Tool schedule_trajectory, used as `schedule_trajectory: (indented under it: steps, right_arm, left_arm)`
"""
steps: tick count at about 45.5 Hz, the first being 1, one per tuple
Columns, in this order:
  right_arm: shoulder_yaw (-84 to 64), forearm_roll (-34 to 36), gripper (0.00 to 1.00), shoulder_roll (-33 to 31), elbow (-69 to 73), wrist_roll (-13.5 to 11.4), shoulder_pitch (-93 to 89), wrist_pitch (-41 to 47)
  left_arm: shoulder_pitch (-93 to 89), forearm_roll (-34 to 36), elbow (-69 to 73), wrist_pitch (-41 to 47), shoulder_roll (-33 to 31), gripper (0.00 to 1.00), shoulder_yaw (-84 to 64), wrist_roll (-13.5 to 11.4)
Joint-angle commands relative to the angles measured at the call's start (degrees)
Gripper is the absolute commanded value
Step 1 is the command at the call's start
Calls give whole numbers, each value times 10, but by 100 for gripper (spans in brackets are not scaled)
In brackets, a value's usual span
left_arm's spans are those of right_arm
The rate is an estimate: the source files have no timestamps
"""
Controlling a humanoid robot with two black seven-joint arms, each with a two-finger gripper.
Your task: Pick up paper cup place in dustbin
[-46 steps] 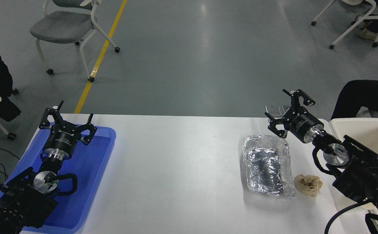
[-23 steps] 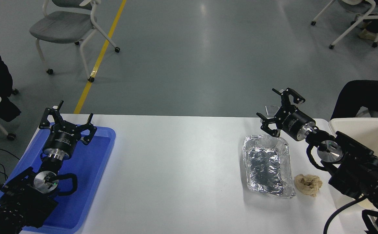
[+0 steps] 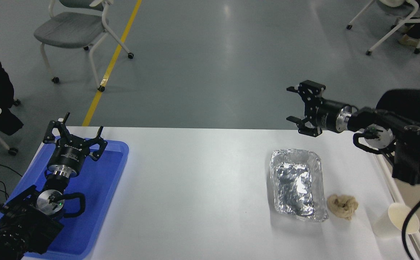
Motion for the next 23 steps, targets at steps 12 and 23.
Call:
schedule_trajectory:
  steps: [12, 23]
  right_arm:
    - [-372, -135, 100, -54, 278, 0, 293, 0]
    - [-541, -128, 100, -18, 414, -1, 440, 1]
  left_arm:
    - [-1, 0, -2, 0, -1, 100, 0, 0]
    - [0, 0, 0, 0, -1, 100, 0, 0]
